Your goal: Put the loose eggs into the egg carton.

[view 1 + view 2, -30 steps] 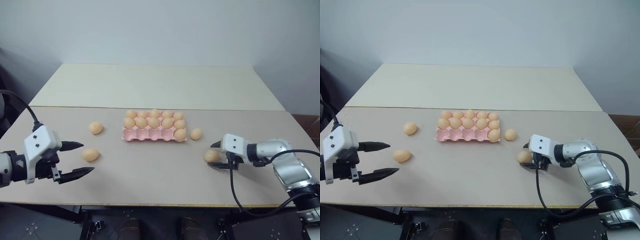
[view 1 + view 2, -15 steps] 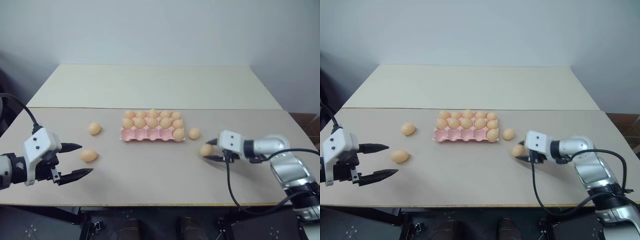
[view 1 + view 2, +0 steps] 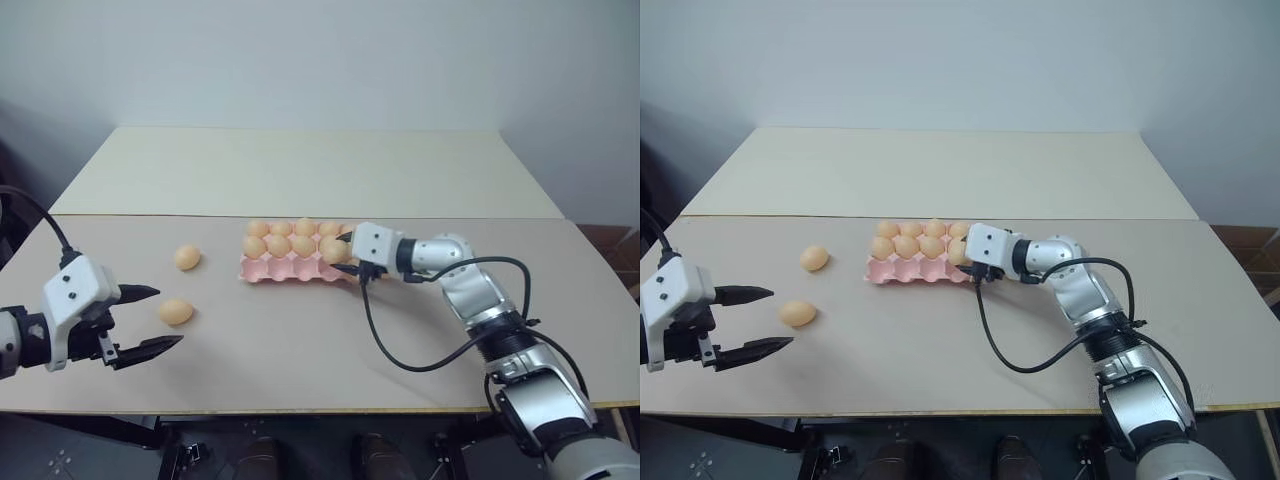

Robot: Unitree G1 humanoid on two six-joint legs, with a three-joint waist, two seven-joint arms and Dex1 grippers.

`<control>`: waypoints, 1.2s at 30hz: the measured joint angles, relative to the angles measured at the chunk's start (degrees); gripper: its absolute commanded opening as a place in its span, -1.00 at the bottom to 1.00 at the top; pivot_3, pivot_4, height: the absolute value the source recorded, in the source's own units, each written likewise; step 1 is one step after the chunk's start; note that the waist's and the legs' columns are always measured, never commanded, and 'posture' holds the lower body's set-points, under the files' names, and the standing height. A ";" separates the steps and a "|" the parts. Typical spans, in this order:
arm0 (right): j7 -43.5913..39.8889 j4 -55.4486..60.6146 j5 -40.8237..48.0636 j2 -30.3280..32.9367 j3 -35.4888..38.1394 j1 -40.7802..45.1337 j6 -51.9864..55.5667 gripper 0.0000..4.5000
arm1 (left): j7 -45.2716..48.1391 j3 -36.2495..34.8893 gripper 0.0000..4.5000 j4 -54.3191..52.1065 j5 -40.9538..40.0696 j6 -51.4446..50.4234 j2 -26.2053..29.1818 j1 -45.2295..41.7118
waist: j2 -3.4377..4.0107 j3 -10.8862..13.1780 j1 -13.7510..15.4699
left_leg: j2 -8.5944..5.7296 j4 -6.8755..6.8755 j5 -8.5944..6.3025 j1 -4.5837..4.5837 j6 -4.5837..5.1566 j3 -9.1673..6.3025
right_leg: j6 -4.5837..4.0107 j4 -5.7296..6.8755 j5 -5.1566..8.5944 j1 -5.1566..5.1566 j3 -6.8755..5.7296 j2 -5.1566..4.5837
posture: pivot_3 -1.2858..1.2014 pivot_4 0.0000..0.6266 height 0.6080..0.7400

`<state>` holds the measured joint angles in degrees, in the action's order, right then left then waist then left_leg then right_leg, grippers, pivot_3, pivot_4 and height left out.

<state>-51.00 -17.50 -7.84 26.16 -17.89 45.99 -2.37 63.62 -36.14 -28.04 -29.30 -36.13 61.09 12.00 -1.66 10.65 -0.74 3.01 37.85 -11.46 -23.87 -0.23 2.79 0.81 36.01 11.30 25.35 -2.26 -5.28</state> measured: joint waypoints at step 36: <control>-20.47 24.97 21.79 35.31 25.86 -28.32 13.48 1.00 | -1.05 2.67 1.00 0.57 -0.11 0.91 -0.48 -3.01 | -0.01 0.02 0.01 | 0.08 -0.04 -0.01 0.33 -0.02 0.12 | -0.35 0.02 0.18 -0.12 0.06 0.00 | 0.03 -0.52 1.00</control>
<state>-71.47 7.47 13.95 61.47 7.97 17.67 11.11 62.57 -33.46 -27.47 -29.40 -35.22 60.62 8.99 -1.67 10.66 -0.73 3.09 37.81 -11.47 -23.53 -0.26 2.91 0.46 36.03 11.48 25.23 -2.20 -5.27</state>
